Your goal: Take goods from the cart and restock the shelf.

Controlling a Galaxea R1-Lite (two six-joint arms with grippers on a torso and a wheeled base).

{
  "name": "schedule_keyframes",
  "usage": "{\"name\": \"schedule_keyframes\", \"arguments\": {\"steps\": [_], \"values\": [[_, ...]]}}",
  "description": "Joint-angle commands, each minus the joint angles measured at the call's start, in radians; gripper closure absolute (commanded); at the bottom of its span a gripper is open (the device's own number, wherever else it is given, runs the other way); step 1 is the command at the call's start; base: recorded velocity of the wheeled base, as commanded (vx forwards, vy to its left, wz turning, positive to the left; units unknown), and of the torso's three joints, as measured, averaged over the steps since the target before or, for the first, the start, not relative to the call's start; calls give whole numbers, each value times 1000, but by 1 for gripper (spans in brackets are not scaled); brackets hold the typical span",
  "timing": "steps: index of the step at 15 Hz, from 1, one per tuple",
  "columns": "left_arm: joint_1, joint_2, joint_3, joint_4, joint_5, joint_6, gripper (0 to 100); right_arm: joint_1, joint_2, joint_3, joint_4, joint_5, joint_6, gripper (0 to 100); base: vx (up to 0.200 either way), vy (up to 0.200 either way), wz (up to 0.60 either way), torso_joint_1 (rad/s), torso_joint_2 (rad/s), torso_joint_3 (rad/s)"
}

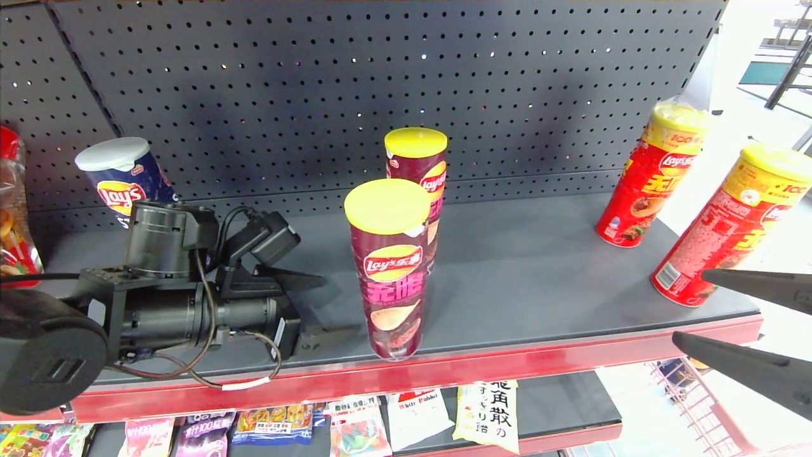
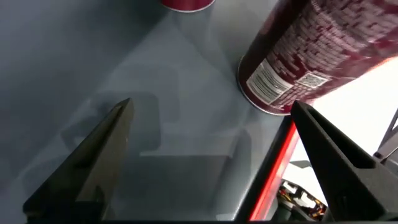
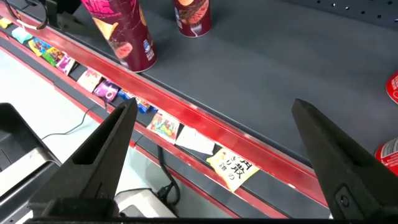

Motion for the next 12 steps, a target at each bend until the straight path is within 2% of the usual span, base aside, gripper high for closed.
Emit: {"name": "schedule_keyframes", "arguments": {"steps": [1, 12], "values": [[-7, 12, -7, 0, 1, 0, 0, 0, 9, 0, -1, 1, -1, 0, 0, 0, 0, 0, 0, 0], [-41, 80, -80, 0, 1, -3, 0, 0, 9, 2, 1, 1, 11, 0, 0, 0, 0, 0, 0, 0]]}}
